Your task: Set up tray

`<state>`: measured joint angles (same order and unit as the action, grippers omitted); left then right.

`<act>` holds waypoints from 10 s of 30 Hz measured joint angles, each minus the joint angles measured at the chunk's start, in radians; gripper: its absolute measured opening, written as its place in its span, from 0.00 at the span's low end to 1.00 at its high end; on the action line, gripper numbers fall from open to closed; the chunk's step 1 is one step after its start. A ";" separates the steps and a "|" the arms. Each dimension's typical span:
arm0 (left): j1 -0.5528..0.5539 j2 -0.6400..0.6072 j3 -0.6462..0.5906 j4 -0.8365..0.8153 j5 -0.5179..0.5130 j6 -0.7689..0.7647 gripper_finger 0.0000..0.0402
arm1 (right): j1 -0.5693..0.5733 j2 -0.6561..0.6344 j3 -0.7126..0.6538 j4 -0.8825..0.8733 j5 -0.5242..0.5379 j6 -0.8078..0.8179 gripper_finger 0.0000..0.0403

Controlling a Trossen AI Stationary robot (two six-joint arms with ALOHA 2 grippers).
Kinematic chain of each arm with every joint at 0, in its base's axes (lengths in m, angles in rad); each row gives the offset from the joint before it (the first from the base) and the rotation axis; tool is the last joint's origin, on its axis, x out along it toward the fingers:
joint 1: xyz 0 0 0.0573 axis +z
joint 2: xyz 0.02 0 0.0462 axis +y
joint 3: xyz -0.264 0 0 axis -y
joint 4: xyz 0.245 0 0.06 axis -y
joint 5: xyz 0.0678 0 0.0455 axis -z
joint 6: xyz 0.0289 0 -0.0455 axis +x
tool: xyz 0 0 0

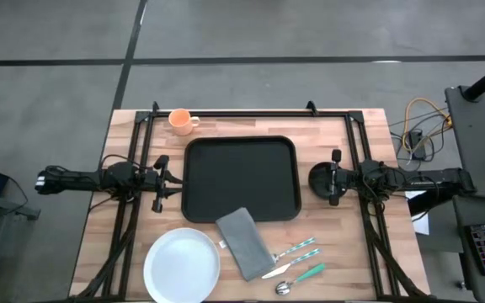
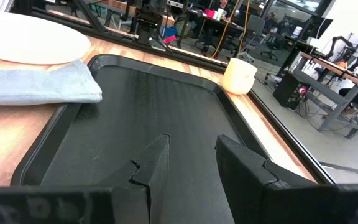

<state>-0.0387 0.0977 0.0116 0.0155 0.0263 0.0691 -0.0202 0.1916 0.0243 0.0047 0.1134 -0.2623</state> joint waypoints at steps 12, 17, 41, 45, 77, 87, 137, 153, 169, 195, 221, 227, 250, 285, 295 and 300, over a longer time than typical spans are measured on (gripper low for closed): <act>0.000 0.000 0.000 0.000 0.000 0.000 0.16 | 0.000 0.000 0.000 0.000 0.000 0.000 0.30; 0.000 0.000 0.000 0.000 0.000 0.000 0.16 | 0.000 0.000 0.000 0.000 0.000 0.000 0.30; 0.000 0.000 0.000 0.001 0.000 0.000 0.16 | 0.000 0.000 0.000 0.000 0.000 0.000 0.30; 0.000 0.000 0.000 0.001 -0.001 0.000 0.16 | 0.000 0.000 0.000 0.000 0.000 0.000 0.30; 0.001 0.000 0.141 0.026 -0.359 0.075 0.26 | 0.000 0.000 0.000 0.000 0.000 0.000 0.30; 0.001 0.000 0.137 0.081 -0.432 0.068 0.53 | 0.000 0.000 0.000 0.000 0.000 0.000 0.31; 0.504 0.764 0.856 -0.737 -0.452 -0.278 0.54 | 0.000 0.000 0.000 0.000 0.000 0.000 0.31; 0.882 1.276 1.115 -0.862 -0.175 -0.089 0.54 | 0.000 0.000 0.000 0.000 0.000 0.000 0.31; 0.885 1.434 1.146 -0.808 -0.178 -0.052 0.54 | 0.000 0.000 0.000 0.000 0.000 0.000 0.30; 0.885 1.562 1.144 -0.765 -0.183 -0.051 0.54 | 0.000 0.000 0.000 0.000 0.000 0.000 0.30; 0.884 1.564 1.110 -0.759 -0.181 0.046 0.03 | 0.000 0.000 0.000 0.000 0.000 0.000 0.31; 0.884 1.564 1.102 -0.760 -0.181 0.061 0.01 | 0.000 0.000 0.000 0.000 0.000 0.000 0.30; 0.685 1.422 1.128 -0.888 -0.184 -0.020 0.00 | 0.000 0.000 0.000 0.000 0.000 0.000 0.31; 0.513 1.406 0.963 -0.758 -0.039 -0.056 0.00 | 0.000 0.000 0.000 0.000 0.000 0.000 0.30; 0.551 1.411 0.965 -0.749 -0.039 -0.027 0.00 | 0.000 0.000 0.000 0.000 0.000 0.000 0.31; 0.551 1.421 0.970 -0.747 -0.042 -0.026 0.04 | 0.000 0.000 0.000 0.000 0.000 0.000 0.30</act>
<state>0.5125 1.5188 0.9813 -0.7314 -0.0156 0.0433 -0.0203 0.1916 0.0246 0.0044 0.1131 -0.2623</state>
